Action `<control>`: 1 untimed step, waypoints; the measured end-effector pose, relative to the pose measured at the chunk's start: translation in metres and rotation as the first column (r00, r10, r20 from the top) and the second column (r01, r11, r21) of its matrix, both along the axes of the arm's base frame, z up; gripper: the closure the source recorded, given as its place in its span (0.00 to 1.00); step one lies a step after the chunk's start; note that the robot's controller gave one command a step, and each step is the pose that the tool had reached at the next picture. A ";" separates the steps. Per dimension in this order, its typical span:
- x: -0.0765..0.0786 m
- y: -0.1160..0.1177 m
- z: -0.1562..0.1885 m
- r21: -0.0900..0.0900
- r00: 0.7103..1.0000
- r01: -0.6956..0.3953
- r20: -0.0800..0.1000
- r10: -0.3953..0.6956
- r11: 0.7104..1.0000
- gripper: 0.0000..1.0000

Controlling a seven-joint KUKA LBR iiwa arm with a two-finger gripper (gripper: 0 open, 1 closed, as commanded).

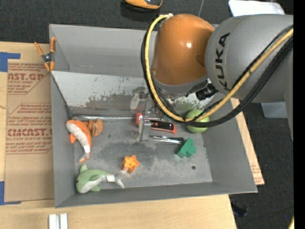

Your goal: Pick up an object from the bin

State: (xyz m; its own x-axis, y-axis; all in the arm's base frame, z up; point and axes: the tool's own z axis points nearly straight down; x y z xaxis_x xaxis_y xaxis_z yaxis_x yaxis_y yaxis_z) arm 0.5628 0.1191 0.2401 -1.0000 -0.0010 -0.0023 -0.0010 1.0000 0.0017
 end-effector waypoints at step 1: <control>-0.023 0.002 -0.070 -0.001 0.986 -0.166 0.002 0.166 0.986 0.00</control>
Offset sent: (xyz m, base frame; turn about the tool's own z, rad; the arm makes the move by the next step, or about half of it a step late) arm -0.0692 0.0136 -0.0801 -0.4170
